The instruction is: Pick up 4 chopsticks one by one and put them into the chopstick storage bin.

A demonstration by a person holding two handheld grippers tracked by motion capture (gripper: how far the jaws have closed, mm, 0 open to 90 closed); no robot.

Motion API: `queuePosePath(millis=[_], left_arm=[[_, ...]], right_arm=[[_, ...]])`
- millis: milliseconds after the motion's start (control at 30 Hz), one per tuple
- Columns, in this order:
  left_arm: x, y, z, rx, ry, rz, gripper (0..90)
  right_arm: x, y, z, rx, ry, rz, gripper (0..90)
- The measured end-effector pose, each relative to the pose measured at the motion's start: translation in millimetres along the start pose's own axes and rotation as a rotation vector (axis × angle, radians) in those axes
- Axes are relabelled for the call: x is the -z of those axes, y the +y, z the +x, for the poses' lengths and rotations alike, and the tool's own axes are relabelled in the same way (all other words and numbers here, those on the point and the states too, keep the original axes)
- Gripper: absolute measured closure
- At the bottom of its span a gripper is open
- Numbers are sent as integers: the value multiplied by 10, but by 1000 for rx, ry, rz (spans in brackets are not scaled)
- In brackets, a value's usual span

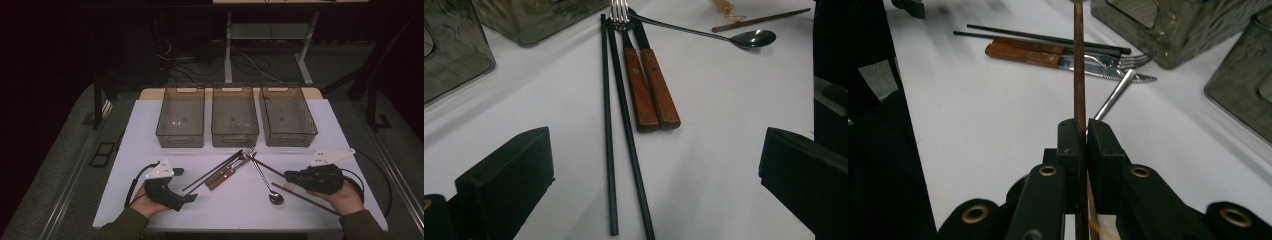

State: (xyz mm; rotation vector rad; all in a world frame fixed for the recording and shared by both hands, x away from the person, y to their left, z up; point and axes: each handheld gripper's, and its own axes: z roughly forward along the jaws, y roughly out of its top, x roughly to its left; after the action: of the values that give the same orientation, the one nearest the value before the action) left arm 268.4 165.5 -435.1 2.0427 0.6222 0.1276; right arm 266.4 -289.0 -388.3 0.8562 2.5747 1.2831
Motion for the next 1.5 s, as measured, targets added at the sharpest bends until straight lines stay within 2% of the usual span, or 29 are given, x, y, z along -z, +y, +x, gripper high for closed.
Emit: queuePosePath(millis=[500,1100,1500], left_arm=[[15,0,1,-3,3,-1,1],[2,-7,0,1,10,-5,1],[-5,-5,-7,-2,3,-3,1]], right_arm=[[-299,327,-56,-20,-14,-10,842],[-682,720,-21,-41,-89,26,843],[-892,1026,-104,-65,-135,53,843]])
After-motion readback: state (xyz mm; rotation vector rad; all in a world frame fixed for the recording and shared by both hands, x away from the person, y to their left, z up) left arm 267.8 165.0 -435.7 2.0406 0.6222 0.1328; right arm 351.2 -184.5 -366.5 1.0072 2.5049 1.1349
